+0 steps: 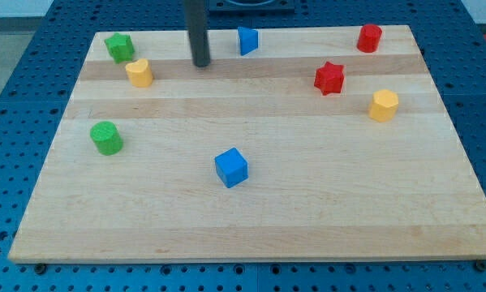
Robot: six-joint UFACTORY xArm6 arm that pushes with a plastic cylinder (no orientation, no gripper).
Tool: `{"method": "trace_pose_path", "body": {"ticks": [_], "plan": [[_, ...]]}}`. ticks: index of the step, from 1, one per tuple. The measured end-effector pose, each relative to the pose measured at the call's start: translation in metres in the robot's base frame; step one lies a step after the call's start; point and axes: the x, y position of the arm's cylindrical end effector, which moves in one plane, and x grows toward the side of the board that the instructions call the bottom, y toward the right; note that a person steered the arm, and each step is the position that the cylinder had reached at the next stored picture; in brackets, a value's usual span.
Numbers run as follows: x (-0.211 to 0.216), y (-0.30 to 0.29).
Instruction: Place the yellow heart on top of the green circle
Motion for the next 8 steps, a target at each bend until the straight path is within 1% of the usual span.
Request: {"method": "trace_pose_path", "body": {"ticks": [1,2,4,5,6,7,8], "plan": [[0.028,-0.042],[0.04,-0.05],[-0.008,-0.047],[0.001,-0.083],[0.049,-0.112],[0.064,-0.107],[0.04,-0.1]]}}
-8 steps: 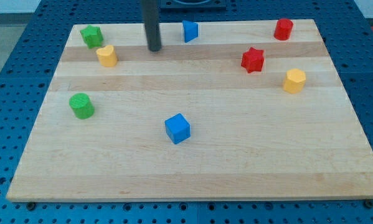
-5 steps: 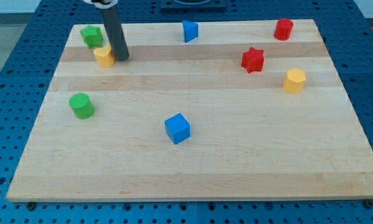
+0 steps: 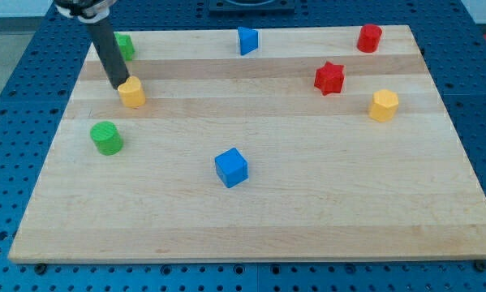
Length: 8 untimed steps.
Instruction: Place the yellow heart on top of the green circle
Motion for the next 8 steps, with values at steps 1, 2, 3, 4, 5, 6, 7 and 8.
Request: {"method": "trace_pose_path", "body": {"ticks": [1,2,3,4,5,6,7,8], "plan": [[-0.013,0.024],[0.008,0.033],[0.038,0.015],[0.039,0.015],[0.017,0.046],[0.012,0.057],[0.012,0.058],[0.03,0.087]]}}
